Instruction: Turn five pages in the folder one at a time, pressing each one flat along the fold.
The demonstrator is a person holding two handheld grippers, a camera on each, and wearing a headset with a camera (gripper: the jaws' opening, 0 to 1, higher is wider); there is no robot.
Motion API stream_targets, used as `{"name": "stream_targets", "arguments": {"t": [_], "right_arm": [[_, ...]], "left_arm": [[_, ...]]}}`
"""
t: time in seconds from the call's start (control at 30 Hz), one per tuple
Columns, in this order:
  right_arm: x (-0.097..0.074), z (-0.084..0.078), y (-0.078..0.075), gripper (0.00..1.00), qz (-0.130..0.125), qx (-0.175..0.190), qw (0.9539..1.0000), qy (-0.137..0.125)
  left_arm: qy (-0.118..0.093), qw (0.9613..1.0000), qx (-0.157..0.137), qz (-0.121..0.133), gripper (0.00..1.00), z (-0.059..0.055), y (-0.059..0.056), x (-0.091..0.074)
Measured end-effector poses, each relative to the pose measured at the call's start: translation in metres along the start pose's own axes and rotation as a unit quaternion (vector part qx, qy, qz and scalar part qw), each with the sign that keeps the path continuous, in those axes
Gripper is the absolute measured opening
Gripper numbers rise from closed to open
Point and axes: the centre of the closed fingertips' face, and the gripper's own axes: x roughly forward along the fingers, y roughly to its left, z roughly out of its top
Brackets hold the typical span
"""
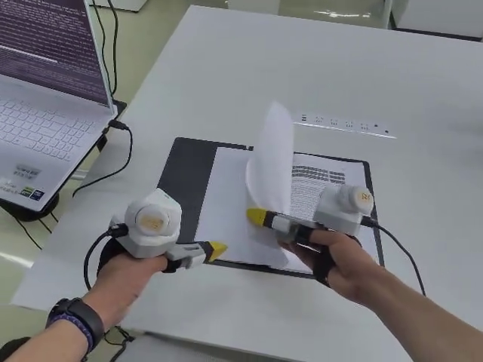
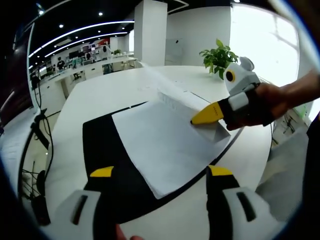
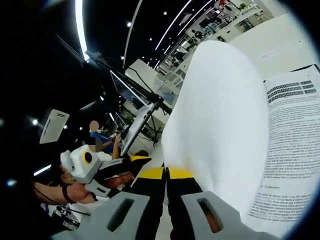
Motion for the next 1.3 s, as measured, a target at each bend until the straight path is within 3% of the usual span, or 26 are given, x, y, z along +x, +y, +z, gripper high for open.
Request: {"name": "stream_targets", "arguments": {"t": [0.27,0.63,0.97,1.3], "right_arm": [[0.018,-0.009,0.007,0.00,0.010,-0.002,0.9997,0.021],[0.039,-0.022,0.011,0.00,0.012,-0.006,0.9986,0.052],[0.055,-0.036,-0.003,0.00,-0.011,0.006,0.9969,0.078],[0.069,-0.050,-0.019,0.00,-0.038,0.029,0.9948,0.089]], "left_arm": [[-0.002,0.9998,-0.013,0.014,0.72,-0.007,0.013,-0.012],[-0.008,0.9991,-0.032,0.026,0.72,-0.017,0.022,-0.021],[-0.010,0.9986,-0.042,0.029,0.72,-0.023,0.025,-0.025],[-0.015,0.9982,-0.047,0.035,0.71,-0.024,0.037,-0.030]]}}
